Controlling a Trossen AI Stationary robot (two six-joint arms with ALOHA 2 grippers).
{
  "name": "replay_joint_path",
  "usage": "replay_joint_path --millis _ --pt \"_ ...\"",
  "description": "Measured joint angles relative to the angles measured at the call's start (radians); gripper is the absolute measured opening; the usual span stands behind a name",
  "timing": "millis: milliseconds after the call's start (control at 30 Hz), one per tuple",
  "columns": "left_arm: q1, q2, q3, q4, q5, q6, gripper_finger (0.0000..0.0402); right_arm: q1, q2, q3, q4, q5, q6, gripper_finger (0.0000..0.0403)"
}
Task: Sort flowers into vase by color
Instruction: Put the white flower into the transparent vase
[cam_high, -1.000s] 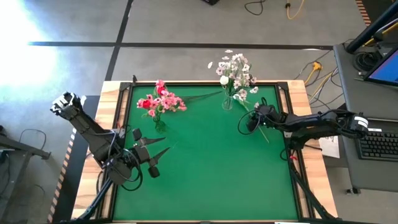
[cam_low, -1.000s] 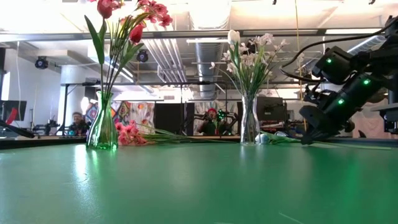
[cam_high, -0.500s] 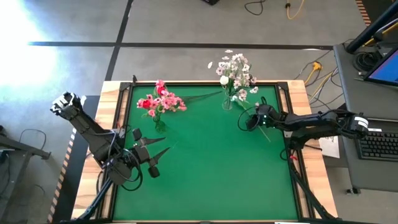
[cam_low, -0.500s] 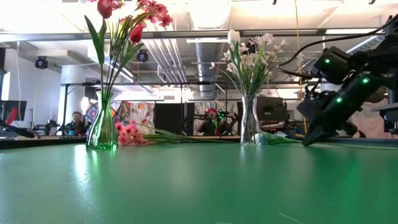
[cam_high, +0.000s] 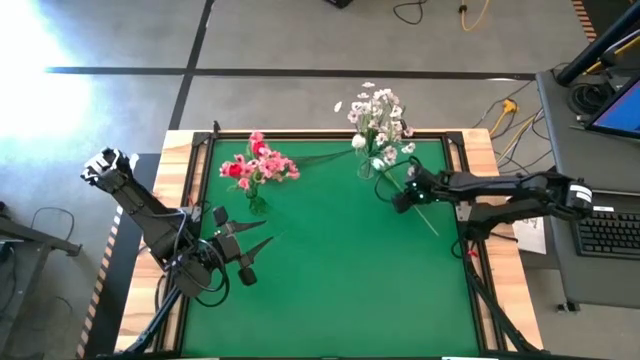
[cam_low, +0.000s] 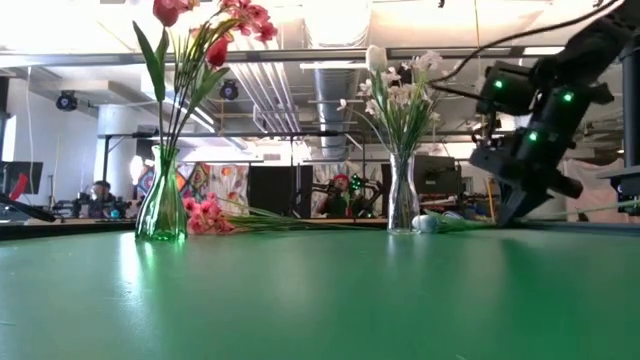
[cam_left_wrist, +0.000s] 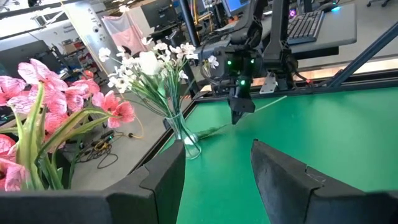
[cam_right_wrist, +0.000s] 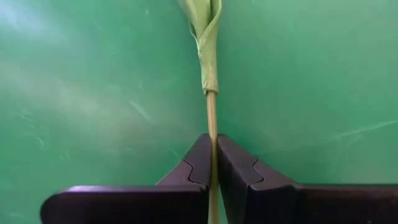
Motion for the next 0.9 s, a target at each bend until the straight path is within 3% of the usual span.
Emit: replay_joint_path --millis 233,467,900 --pt "0.000 0.000 0.000 -0.003 0.000 0.000 0.0169 0.005 -0.032 0.018 -0.021 0.007 0.002 0.0012" --pt "0.000 0.000 0.000 -0.008 0.000 0.000 0.0169 0.035 -0.130 0.029 -0.156 0.011 0.071 0.0012" --pt "0.000 0.000 0.000 -0.008 -0.007 0.000 0.0169 0.280 -0.174 0.092 -0.172 -0.023 0.237 0.0012"
